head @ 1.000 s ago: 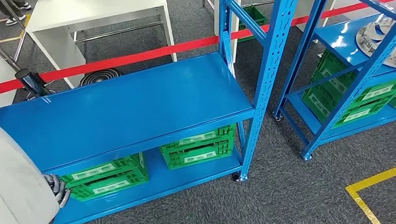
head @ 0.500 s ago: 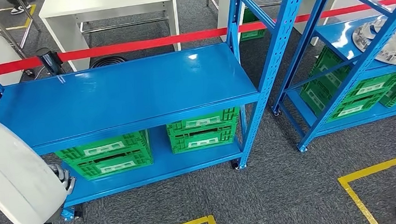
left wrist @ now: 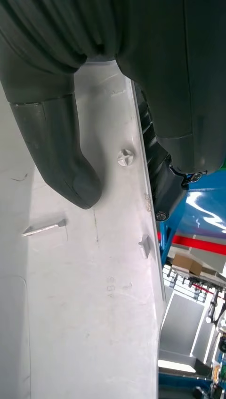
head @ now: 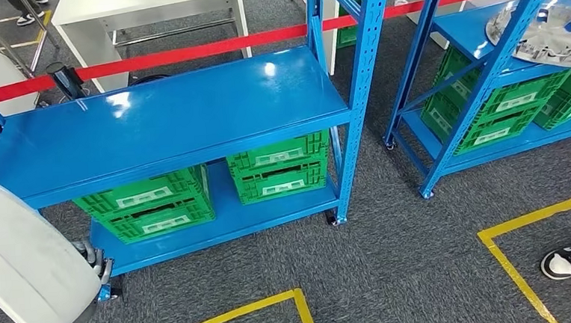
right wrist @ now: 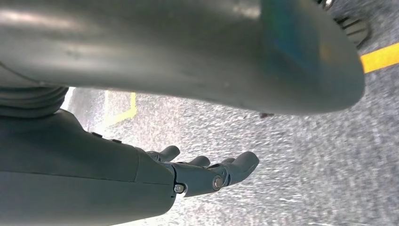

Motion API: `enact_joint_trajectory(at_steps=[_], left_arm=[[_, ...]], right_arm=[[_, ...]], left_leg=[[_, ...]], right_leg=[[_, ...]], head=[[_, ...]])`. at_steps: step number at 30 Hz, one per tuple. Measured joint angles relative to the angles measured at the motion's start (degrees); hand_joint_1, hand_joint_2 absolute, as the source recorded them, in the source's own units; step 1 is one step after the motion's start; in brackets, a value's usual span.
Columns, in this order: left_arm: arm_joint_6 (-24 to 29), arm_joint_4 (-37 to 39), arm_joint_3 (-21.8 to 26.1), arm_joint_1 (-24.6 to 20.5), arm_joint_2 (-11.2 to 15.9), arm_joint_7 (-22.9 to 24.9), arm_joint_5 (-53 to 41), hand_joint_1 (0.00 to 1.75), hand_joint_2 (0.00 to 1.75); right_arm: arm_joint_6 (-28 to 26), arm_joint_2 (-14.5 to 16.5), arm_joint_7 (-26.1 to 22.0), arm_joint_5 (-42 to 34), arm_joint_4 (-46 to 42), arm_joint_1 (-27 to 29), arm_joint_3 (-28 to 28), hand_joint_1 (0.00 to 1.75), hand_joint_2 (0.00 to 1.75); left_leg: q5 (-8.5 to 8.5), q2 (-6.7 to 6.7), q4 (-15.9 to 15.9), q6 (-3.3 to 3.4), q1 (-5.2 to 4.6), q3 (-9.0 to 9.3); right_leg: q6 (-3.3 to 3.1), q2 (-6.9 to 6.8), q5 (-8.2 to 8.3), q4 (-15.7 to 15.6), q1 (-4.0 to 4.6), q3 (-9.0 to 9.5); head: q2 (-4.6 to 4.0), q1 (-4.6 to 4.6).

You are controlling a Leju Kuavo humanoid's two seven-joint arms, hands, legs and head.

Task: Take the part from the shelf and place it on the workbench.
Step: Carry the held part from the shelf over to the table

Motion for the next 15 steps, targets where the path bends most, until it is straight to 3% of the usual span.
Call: enact_joint_trajectory(at_steps=[1, 2, 3, 4, 5, 7, 8, 10, 11, 12, 14, 15], left_arm=[[0.0, 0.2, 0.0, 0.0, 0.0, 0.0, 0.0, 1.75, 1.75], [0.0, 0.3, 0.0, 0.1, 0.0, 0.0, 0.0, 1.75, 1.75], [0.0, 0.4, 0.0, 0.1, 0.0, 0.0, 0.0, 1.75, 1.75], [-0.1, 0.5, 0.0, 0.1, 0.0, 0.0, 0.1, 1.75, 1.75], [-0.2, 0.5, 0.0, 0.0, 0.0, 0.1, 0.2, 1.75, 1.75], [-0.7, 0.5, 0.0, -0.1, -0.1, 0.3, 0.5, 1.75, 1.75], [-1.0, 0.7, 0.0, -0.2, -0.2, 0.4, 0.6, 1.75, 1.75], [-1.5, 1.1, -0.1, -0.5, -0.4, 0.5, 0.3, 1.75, 1.75], [-1.5, 1.5, -0.2, -1.0, -0.5, 0.6, 0.2, 1.75, 1.75], [-1.6, 1.9, -0.3, -1.6, -0.7, 0.6, 0.2, 1.75, 1.75], [-1.4, 3.0, -0.4, -3.3, -0.8, 0.7, 0.7, 1.75, 1.75], [-1.3, 3.6, -0.5, -4.0, -0.7, 0.7, 1.3, 1.75, 1.75]], right_arm=[[0.0, -0.1, 0.0, 0.0, 0.0, 0.0, -0.1, 0.00, 0.00], [0.0, -0.1, 0.0, -0.1, 0.0, 0.0, -0.1, 0.00, 0.00], [0.0, -0.2, 0.0, -0.1, 0.0, 0.0, -0.2, 0.00, 0.00], [0.0, -0.2, 0.0, -0.1, 0.0, 0.0, -0.2, 0.00, 0.00], [0.0, -0.2, 0.0, -0.1, 0.0, 0.0, -0.2, 0.00, 0.00], [0.1, -0.3, -0.1, -0.2, 0.0, 0.0, -0.2, 0.00, 0.00], [0.1, -0.4, -0.1, -0.3, 0.0, 0.0, -0.3, 0.00, 0.00], [0.2, -0.4, -0.1, -0.7, 0.0, 0.2, -0.6, 0.00, 0.00], [0.1, -0.4, 0.0, -1.0, 0.0, 0.3, -0.8, 0.00, 0.00], [0.2, -0.4, 0.0, -1.2, 0.0, 0.4, -1.0, 0.00, 0.00], [0.4, -0.3, 0.1, -1.6, 0.0, 0.3, -1.3, 0.00, 0.00], [0.4, -0.2, 0.2, -1.7, 0.0, 0.2, -1.5, 0.00, 0.00]], left_leg=[[-0.29, 0.00, 2.6, -0.16, 0.10, 0.04], [0.81, 0.01, 3.4, -0.27, 0.20, 0.89], [2.58, 0.01, 2.2, -0.32, 0.32, 2.66], [4.04, 0.01, -0.8, -0.33, 0.43, 5.40], [4.32, -0.01, -5.3, -0.25, 0.42, 8.78], [2.89, -0.12, -12.6, 0.41, 0.21, 13.52], [2.20, -0.16, -14.3, 0.91, 0.01, 14.29], [2.93, -0.01, -14.5, 2.14, -0.08, 13.41], [3.63, 0.07, -14.5, 2.81, -0.04, 12.71], [4.44, 0.15, -14.6, 3.37, 0.06, 11.83], [6.11, 0.17, -14.5, 3.91, 0.07, 9.95], [6.93, 0.20, -14.4, 3.94, 0.01, 8.99]], right_leg=[[0.07, -0.06, 0.73, 0.1, -0.01, -0.97], [0.18, -0.12, 1.43, 0.3, -0.03, -1.94], [0.33, -0.16, 2.09, 0.5, -0.06, -2.88], [0.55, -0.18, 2.73, 0.7, -0.09, -3.77], [0.83, -0.17, 3.29, 1.0, -0.06, -4.53], [1.45, -0.16, 4.40, 1.3, 0.04, -5.30], [1.80, -0.16, 4.98, 1.2, 0.07, -5.43], [2.51, -0.11, 5.81, 1.0, -0.09, -5.67], [2.88, -0.03, 4.90, 1.6, -0.19, -6.11], [3.19, 0.08, 2.74, 3.2, -0.28, -6.79], [3.65, 0.30, -3.70, 9.6, -0.33, -8.56], [3.78, 0.37, -5.94, 13.4, -0.33, -9.23]], head=[[0.00, -0.01], [0.00, 0.00], [0.00, 0.00], [0.00, 0.00], [0.00, 0.00], [0.00, 0.03], [0.00, 0.04], [0.00, -0.01], [0.00, 0.04], [0.00, 0.10], [0.00, 0.32], [0.00, 0.38]])
